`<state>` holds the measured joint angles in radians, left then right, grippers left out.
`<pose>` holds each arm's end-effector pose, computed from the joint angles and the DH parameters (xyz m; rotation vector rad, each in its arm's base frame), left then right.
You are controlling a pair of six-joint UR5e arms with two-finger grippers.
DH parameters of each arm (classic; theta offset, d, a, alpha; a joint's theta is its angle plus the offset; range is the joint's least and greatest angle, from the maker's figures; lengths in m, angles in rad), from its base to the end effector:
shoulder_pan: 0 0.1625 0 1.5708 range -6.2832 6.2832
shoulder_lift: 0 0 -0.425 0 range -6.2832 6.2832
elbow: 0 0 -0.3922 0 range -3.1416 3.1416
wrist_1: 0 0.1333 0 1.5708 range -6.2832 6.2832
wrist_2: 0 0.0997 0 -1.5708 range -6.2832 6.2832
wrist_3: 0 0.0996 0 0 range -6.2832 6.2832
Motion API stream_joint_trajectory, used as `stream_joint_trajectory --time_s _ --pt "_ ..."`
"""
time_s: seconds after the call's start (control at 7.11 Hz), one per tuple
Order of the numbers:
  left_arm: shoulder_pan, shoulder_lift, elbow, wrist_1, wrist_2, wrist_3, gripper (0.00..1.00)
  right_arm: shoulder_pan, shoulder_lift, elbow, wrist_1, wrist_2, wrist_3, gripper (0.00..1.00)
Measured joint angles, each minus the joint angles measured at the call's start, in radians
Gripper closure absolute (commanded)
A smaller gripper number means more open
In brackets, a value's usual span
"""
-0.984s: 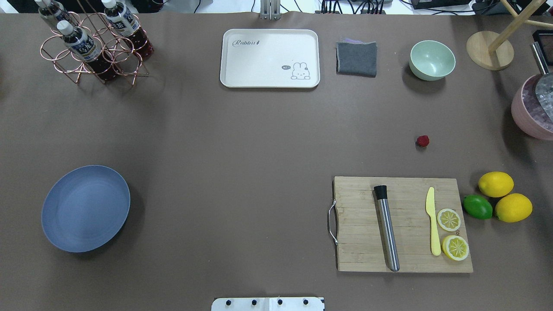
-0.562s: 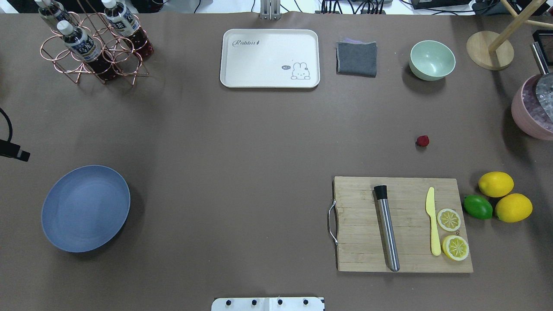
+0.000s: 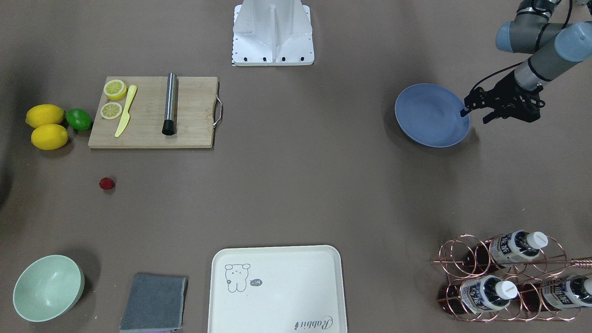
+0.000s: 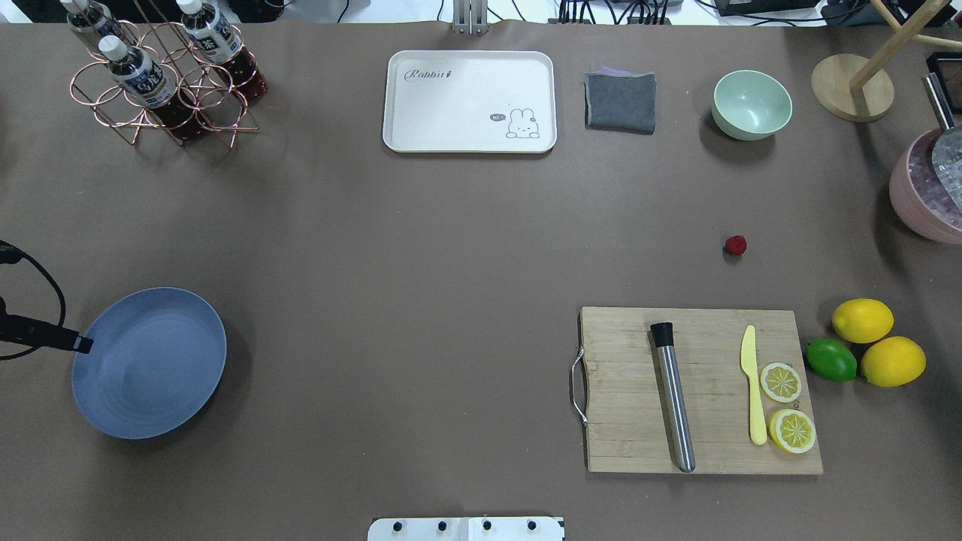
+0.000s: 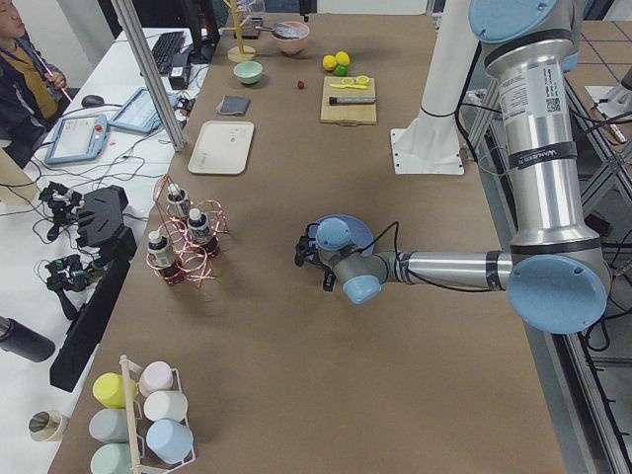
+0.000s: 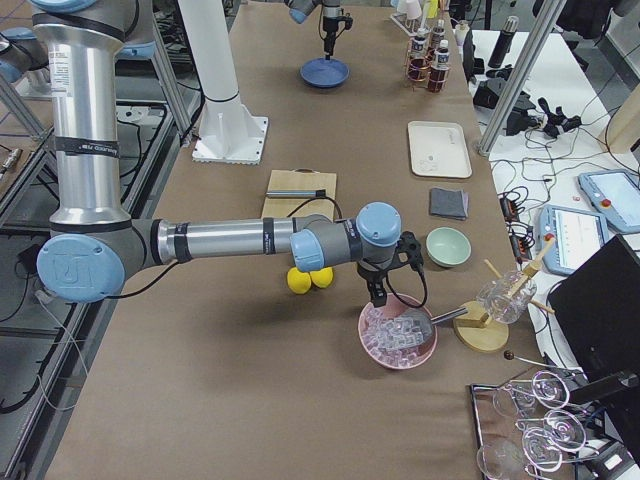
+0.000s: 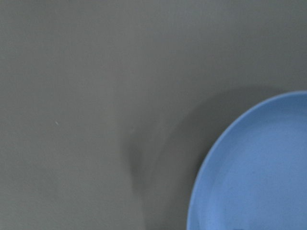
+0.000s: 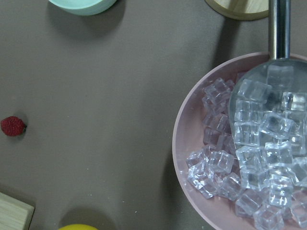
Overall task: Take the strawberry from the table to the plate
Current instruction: 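Reach the left gripper to the rim of the blue plate and grip it, then slide the blue plate to center with left gripper while right reaches toward strawberry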
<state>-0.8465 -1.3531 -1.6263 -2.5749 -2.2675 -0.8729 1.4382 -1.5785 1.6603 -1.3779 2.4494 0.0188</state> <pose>0.2254 -0.3595 0.6173 0.0938 1.0316 0.1580 -0.0101 -0.5039 0.5896 0.1903 -0.8913 -0.2265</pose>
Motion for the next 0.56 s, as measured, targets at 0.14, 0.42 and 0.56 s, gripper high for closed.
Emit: stream_joint_trajectory --time_s 0.14,0.42,0.56 --pt "0.018 -0.001 0.007 -0.022 0.012 -0.028 1.0 -0.002 0.001 -0.001 0.0 -0.001 0.004 0.01" --pt "0.026 -0.005 0.013 -0.029 0.01 -0.039 1.0 -0.003 0.005 0.001 0.0 -0.001 0.015 0.01" --pt "0.026 -0.009 0.011 -0.027 -0.01 -0.042 1.0 -0.006 0.026 0.0 0.0 -0.001 0.051 0.02"
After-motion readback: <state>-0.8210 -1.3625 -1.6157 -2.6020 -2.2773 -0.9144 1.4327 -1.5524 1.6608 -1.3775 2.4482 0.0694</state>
